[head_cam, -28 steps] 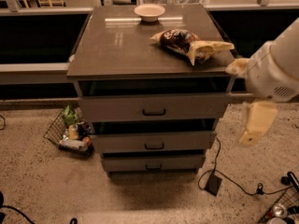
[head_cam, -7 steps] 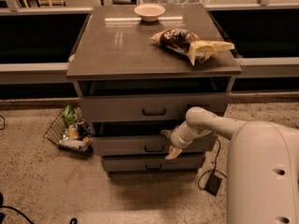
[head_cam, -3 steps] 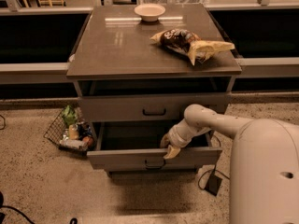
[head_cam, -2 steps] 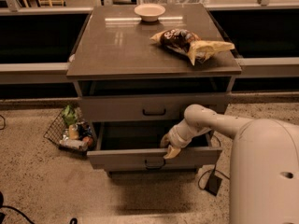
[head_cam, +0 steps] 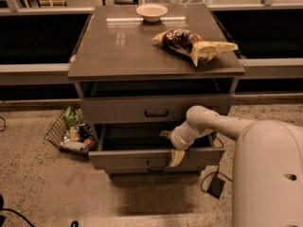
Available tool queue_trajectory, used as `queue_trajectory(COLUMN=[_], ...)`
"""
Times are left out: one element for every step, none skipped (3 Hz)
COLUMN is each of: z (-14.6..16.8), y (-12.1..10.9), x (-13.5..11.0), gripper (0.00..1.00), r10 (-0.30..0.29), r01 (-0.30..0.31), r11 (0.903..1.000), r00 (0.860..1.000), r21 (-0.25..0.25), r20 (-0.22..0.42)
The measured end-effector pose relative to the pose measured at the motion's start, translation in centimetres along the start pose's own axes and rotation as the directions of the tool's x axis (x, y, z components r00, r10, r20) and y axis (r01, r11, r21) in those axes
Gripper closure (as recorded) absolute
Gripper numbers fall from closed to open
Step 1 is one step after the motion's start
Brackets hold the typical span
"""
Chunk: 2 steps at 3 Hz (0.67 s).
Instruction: Open middle drawer
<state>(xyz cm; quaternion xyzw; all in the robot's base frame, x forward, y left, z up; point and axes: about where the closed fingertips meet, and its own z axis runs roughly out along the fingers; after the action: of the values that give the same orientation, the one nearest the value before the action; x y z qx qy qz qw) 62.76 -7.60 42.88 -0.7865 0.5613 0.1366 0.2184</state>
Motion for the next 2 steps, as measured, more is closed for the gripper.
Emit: queue_trajectory(z=[0.00, 0.69], y=[0.00, 0.95], x=[0.00, -0.62], gripper=[0.00, 0.00], r10=[0.000, 0.049], r01=[0.000, -0.050], r11=[1.0000, 0.9975], r00=[1.000, 0.999], r21=[0.000, -0.050], r20=[0.000, -0.008])
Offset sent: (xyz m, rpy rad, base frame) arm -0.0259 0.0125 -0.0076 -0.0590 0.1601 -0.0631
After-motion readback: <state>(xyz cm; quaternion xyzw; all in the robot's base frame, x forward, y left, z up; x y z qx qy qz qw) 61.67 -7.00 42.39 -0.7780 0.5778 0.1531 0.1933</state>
